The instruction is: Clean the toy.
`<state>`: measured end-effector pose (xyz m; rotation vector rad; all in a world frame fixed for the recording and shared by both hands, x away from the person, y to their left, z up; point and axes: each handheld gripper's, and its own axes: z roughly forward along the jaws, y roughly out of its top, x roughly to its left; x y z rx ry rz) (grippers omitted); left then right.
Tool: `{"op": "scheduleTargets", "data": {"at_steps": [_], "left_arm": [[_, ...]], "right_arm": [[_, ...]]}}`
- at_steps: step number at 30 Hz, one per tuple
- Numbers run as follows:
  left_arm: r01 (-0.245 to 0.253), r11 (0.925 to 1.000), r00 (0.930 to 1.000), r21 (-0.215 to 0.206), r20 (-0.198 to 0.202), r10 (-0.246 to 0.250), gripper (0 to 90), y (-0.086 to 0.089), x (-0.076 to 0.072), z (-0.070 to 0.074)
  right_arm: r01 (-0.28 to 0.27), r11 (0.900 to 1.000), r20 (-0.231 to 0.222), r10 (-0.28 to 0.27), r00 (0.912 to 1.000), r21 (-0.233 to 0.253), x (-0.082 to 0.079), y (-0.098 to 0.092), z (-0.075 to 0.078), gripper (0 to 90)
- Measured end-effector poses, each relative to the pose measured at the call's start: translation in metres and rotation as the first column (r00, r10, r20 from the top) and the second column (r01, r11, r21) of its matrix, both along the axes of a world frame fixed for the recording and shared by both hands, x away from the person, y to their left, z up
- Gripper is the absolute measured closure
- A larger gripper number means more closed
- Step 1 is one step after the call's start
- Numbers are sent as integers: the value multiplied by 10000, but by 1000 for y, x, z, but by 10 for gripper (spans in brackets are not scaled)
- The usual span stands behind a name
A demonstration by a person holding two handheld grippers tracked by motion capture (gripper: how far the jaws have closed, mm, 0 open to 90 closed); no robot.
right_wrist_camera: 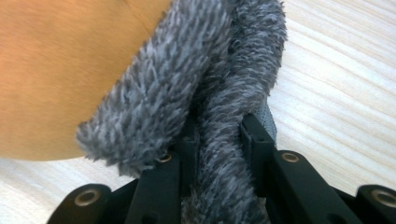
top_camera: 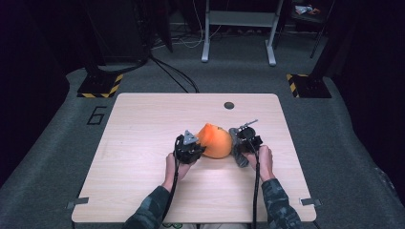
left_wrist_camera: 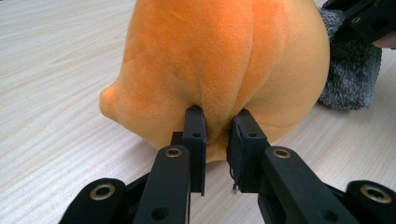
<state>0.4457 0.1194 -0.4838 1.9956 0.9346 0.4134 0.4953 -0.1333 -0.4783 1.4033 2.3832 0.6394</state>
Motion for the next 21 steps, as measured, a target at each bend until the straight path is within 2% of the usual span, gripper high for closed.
{"op": "scheduleTargets", "data": {"at_steps": [3,5,6,8,9,10,11,12,13,15,16,19,20,21], "left_arm": [[-40,10000,10000,9,2,40,782,0,0,0],[-77,10000,10000,0,-8,77,782,1,0,0],[-99,10000,10000,2,-13,99,782,1,0,0],[-98,9999,9999,-33,-24,98,781,2,1,-1],[-102,9999,9999,-31,-18,102,781,2,1,-1],[-102,9999,9999,-31,-18,102,781,2,1,-1],[-103,9999,9999,-25,-13,103,781,2,1,-1],[-103,9999,9999,-25,-13,103,781,2,1,-1],[-113,9999,9999,-25,-7,113,781,2,1,-1],[-113,9999,9999,-5,2,113,781,2,1,-1],[-115,9999,9999,-6,-3,115,781,2,1,-1],[-133,9999,9999,-32,-6,133,781,1,1,-1],[-146,9999,9999,11,-6,146,781,1,1,-1],[-151,9999,9999,-11,-30,151,781,1,0,-1]], "right_arm": [[55,10000,162,-55,9999,-51,-1,-3,4,719],[124,9999,414,-123,9991,-30,-3,-6,14,720],[124,9999,414,-123,9991,-30,-3,-6,14,720],[123,9999,683,-129,9976,91,-6,-6,25,720],[7,9999,1060,-24,9944,154,-9,-5,37,719],[7,9999,1060,-24,9944,154,-9,-5,37,719],[-144,9997,1404,117,9900,185,-12,-1,49,719],[-144,9997,1404,117,9900,185,-12,-1,49,719],[-335,9992,1702,294,9850,215,-17,6,61,719],[-562,9981,2013,496,9783,269,-22,14,72,719],[-562,9981,2013,496,9783,269,-22,14,72,719],[-1175,9924,2416,1054,9646,363,-27,31,88,719],[-1175,9924,2416,1054,9646,363,-27,31,88,719],[-1375,9899,2463,1251,9611,335,-27,40,91,719]]}}
